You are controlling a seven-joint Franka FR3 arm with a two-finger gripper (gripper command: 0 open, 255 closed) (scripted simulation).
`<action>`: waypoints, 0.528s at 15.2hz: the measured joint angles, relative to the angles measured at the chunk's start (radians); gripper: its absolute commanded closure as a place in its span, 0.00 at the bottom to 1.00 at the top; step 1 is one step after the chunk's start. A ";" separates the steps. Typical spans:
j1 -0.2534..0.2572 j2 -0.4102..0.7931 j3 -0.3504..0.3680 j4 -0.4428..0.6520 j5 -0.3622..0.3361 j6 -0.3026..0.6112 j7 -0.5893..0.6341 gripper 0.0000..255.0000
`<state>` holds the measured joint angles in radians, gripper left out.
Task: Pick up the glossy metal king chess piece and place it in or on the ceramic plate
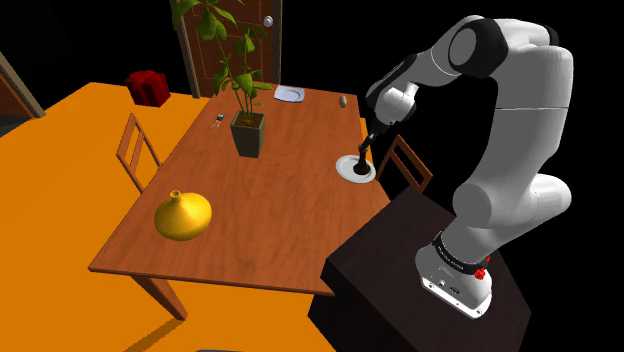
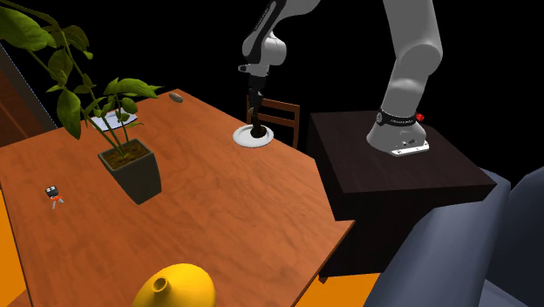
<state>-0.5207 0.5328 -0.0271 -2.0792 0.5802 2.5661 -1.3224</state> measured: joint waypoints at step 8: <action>0.000 0.000 0.000 0.000 0.000 0.000 0.000 0.00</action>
<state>-0.5208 0.5330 -0.0270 -2.0790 0.5804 2.5665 -1.3226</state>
